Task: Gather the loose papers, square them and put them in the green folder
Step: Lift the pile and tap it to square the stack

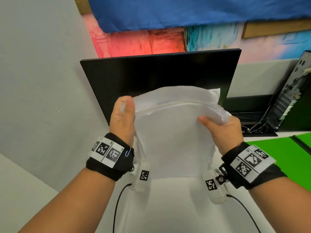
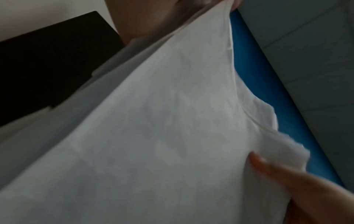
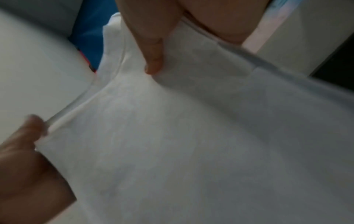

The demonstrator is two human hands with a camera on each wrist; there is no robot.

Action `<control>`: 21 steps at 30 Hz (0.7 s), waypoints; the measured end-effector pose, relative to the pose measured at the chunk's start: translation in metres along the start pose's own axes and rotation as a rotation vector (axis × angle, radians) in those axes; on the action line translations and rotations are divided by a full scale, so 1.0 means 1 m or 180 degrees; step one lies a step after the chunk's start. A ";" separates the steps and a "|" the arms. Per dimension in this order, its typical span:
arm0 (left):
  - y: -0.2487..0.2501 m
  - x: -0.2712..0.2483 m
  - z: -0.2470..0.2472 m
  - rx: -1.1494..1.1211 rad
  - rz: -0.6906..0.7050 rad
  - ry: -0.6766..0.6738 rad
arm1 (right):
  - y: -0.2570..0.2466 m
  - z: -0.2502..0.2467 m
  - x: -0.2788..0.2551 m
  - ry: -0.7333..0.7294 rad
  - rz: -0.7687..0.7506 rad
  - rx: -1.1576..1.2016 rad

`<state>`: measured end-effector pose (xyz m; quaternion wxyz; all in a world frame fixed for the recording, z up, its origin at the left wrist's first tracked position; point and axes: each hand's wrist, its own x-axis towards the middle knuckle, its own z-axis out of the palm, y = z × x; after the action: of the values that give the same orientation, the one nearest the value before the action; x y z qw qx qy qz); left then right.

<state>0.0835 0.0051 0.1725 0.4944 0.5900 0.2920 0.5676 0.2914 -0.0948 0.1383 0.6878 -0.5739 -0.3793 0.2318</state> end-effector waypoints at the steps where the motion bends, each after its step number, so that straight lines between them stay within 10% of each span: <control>1: -0.003 0.002 -0.004 -0.0077 0.0051 -0.0227 | -0.003 0.001 0.000 0.0068 -0.0047 0.0011; 4: -0.007 -0.006 -0.011 0.0455 0.0045 -0.0697 | -0.013 0.001 -0.001 0.0161 -0.0277 0.0100; 21: -0.040 -0.046 -0.007 0.0685 -0.0788 -0.0062 | -0.026 0.002 -0.013 -0.0145 -0.1386 -0.0109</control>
<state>0.0768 -0.0216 0.1175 0.4973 0.6045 0.4168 0.4622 0.2790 -0.1091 0.1605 0.7030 -0.4847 -0.5135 0.0842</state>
